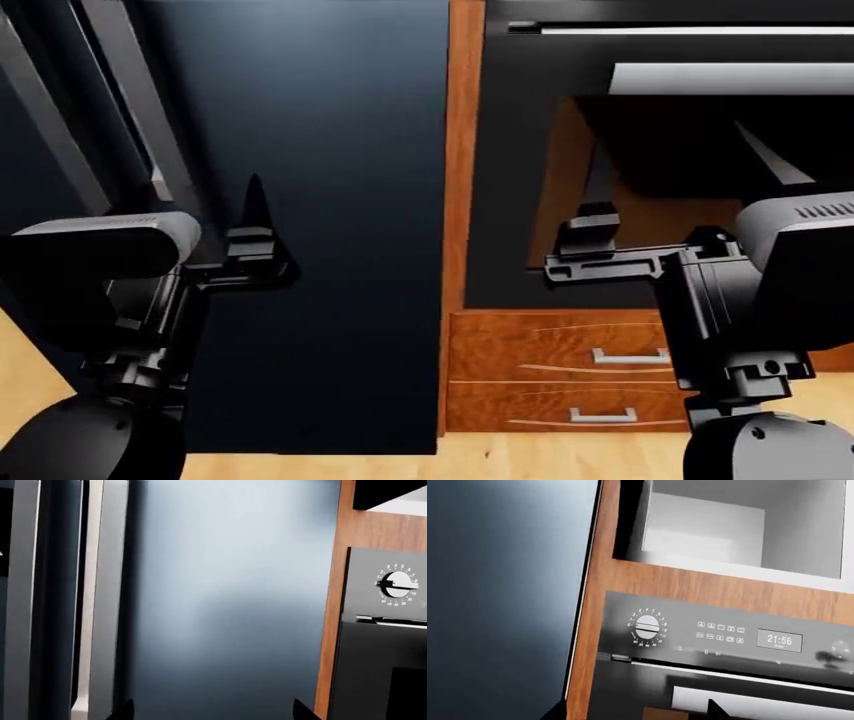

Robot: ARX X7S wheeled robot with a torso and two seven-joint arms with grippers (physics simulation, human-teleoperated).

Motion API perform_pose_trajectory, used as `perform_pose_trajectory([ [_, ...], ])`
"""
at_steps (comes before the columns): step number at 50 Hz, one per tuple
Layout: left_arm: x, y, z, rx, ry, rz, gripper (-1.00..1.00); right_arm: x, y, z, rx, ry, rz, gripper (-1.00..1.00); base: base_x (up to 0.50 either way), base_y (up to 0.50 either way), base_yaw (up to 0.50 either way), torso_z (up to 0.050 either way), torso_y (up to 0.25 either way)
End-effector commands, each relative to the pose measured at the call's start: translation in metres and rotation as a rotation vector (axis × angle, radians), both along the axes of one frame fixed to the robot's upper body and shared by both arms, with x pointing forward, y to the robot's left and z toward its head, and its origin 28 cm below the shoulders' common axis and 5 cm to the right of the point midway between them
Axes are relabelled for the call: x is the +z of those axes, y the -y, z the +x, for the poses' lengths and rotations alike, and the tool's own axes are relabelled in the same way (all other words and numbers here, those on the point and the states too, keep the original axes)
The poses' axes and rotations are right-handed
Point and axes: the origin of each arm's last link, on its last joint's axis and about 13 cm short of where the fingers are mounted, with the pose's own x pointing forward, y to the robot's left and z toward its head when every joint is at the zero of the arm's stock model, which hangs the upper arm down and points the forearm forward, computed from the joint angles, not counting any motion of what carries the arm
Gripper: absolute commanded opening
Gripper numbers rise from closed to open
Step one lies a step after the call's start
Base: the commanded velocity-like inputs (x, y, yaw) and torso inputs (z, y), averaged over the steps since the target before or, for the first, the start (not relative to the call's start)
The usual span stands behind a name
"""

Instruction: Close the microwave door

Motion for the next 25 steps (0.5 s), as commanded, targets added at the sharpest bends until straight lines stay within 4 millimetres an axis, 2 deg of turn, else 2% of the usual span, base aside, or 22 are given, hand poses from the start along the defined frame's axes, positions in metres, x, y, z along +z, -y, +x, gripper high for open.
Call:
perform_pose_trajectory([
  [1, 0.0001, 0.0001, 0.0002, -0.001, 0.0, 0.001, 1.0, 0.0005, 0.0005, 0.0001, -0.001, 0.003, 0.0, 1.0, 0.0, 0.5, 0.0, 0.0, 0.0],
  [18, 0.0004, 0.0004, 0.0003, -0.002, -0.001, 0.002, 1.0, 0.0023, 0.002, 0.0003, -0.001, 0.018, 0.006, 1.0, 0.01, 0.5, 0.0, 0.0, 0.0],
  [25, -0.0006, 0.0007, 0.0002, -0.003, -0.004, 0.003, 1.0, 0.0037, 0.0029, 0.0004, 0.008, 0.036, 0.013, 1.0, 0.43, 0.31, 0.0, 0.0, 0.0],
])
